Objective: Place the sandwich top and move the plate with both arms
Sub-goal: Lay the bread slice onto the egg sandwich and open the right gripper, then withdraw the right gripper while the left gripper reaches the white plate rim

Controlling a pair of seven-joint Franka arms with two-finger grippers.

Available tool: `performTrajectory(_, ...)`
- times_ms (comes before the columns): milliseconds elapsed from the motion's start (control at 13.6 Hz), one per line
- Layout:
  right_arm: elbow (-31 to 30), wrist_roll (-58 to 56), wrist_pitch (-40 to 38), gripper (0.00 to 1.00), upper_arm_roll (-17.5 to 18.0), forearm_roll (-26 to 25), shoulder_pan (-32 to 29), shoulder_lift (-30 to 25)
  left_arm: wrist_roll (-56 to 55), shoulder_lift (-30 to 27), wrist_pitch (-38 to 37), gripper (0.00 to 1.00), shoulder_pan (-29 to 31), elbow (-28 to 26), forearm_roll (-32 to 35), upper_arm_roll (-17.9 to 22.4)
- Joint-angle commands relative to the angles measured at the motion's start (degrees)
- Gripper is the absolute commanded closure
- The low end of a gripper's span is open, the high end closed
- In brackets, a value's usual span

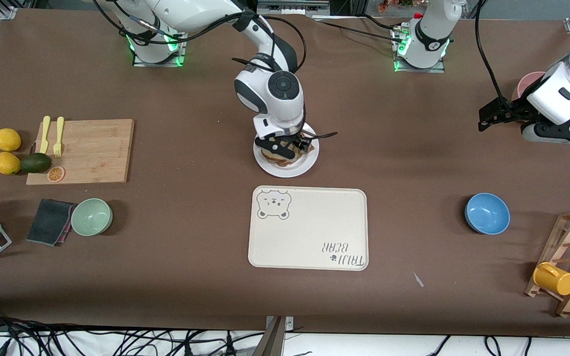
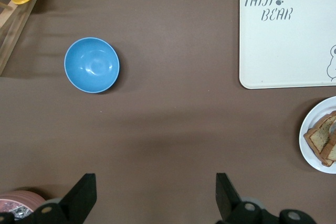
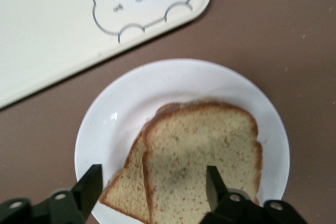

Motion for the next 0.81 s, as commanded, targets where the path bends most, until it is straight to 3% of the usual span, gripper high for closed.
performTrajectory(0,-0.6,-7.3,-6.7,0.00,0.5,1.2,-4.7,-5.6,0.4,1.0,-2.0,0.00,-0.9,1.9,-1.5,-0.1)
performTrajectory(367,-0.6,-34.4,-21.4,0.00,0.4,7.9,-15.9,-15.0,1.0,3.5,-4.5,0.00,-1.9,1.0,-9.1,-1.9)
performTrajectory(733,-0.9,-57.0,-32.2,0.00,-0.3,8.2,-28.0,-23.9,4.8,14.1,-3.7,0.00,-1.2,1.8,-24.9,-1.8)
